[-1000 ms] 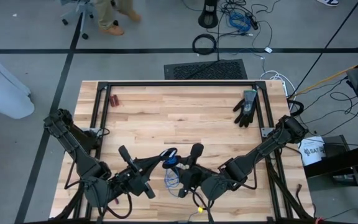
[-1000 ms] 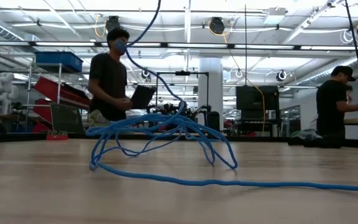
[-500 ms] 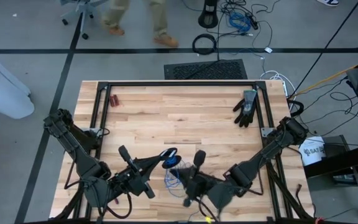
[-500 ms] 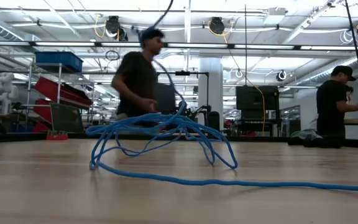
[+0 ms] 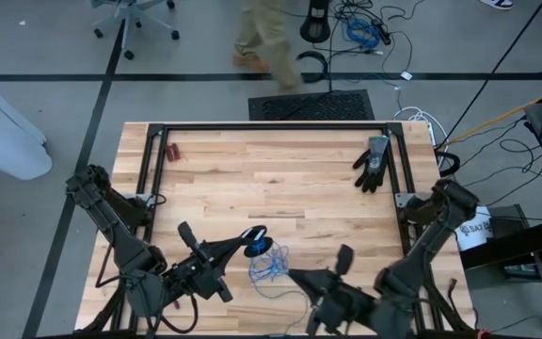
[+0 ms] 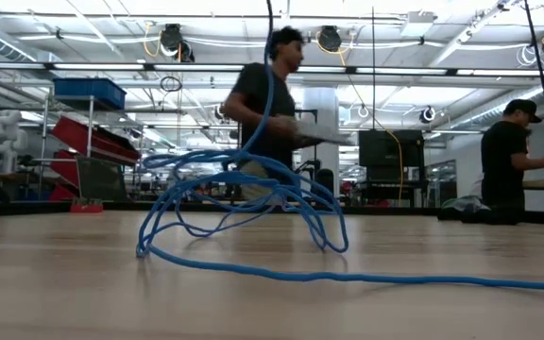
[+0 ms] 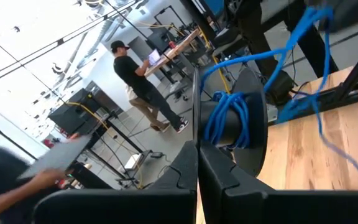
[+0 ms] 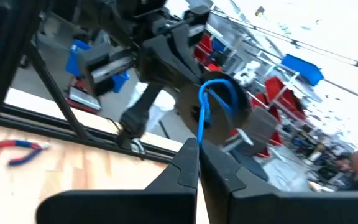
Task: Coil cords
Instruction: Uncoil the blue wire from the spool
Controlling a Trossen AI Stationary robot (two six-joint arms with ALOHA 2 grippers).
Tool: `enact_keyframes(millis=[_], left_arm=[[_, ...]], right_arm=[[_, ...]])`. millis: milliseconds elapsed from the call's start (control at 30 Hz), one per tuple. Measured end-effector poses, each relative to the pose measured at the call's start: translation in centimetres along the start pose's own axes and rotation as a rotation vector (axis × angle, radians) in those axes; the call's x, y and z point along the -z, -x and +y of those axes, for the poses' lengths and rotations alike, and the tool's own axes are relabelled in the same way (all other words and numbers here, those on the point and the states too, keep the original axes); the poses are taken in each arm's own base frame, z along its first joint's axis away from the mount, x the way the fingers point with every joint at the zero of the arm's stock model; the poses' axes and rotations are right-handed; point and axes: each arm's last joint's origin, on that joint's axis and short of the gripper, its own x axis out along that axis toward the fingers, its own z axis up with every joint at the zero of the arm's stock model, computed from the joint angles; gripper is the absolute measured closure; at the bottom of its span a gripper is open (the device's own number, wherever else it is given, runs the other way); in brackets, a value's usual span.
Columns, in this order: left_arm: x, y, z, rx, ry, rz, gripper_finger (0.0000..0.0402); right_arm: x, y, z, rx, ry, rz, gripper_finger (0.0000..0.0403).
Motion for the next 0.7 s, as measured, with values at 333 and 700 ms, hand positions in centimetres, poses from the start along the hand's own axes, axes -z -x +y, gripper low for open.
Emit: enact_keyframes(millis=[333,700], left_arm=[[-0.2,0.9,-0.2,0.028,-0.040,-0.023,0.0401],[-1.0,2.8,-0.3,0.153,-0.020,-0.133,0.0401]], right_arm=[[0.0,1.9,-0.7,0.160,0.115,0.114,0.0403],[2.6,-1.1,-0.7,0.201,0.153,0.158,0.0403]])
